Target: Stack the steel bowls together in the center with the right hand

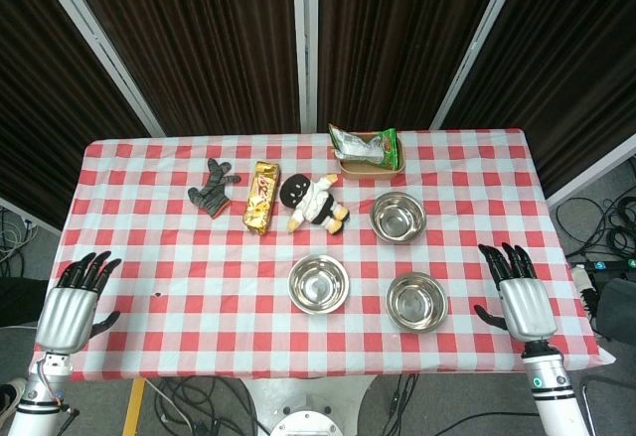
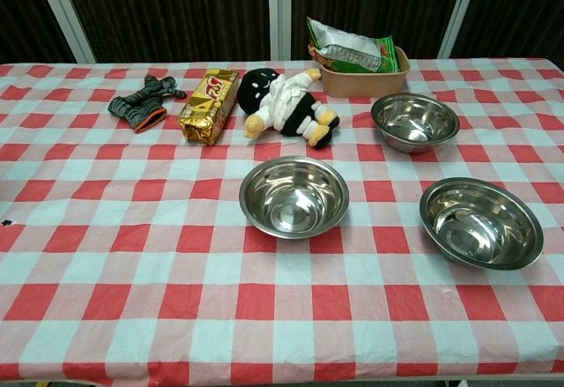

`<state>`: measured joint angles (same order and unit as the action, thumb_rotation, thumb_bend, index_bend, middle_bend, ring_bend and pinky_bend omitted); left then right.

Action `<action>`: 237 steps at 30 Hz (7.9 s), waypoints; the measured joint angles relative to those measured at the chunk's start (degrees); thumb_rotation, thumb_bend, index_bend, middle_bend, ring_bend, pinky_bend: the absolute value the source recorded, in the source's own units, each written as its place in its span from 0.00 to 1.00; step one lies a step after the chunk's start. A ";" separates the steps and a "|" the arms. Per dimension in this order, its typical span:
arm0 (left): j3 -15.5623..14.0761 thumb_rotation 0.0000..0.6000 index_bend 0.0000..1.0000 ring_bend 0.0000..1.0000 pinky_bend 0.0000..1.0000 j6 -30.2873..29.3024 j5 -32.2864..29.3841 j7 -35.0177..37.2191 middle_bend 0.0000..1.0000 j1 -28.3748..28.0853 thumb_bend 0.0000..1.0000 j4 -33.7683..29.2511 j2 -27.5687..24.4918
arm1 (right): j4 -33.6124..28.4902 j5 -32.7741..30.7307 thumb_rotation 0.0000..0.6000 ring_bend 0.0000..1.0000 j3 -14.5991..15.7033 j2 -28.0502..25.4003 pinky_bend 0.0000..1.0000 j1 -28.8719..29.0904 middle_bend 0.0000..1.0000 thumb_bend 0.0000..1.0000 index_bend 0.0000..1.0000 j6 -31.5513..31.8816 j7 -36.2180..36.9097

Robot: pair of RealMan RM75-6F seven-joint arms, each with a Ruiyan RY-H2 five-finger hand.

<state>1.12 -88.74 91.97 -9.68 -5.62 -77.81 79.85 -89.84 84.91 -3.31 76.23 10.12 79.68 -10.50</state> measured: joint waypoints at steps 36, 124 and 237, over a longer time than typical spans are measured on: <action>-1.07 1.00 0.23 0.15 0.22 1.22 -1.18 4.39 0.25 0.16 0.14 0.42 0.45 | -5.02 5.92 1.00 0.48 7.49 -0.14 0.49 3.45 0.40 0.08 0.38 -10.86 -16.33; -1.21 1.00 0.23 0.15 0.22 2.94 -2.49 11.65 0.25 -0.25 0.14 5.82 1.37 | 3.98 0.32 1.00 0.51 6.30 11.87 0.45 10.38 0.60 0.25 0.71 -17.02 -26.05; 0.04 1.00 0.23 0.15 0.22 7.75 -5.96 13.72 0.25 -2.03 0.14 9.22 1.18 | 35.53 -20.53 1.00 0.42 -7.40 25.45 0.41 36.68 0.47 0.02 0.51 -33.23 -15.55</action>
<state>1.16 -80.99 86.01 4.04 -7.65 -68.59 81.03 -54.31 64.38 -10.71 101.69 46.80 46.45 -26.04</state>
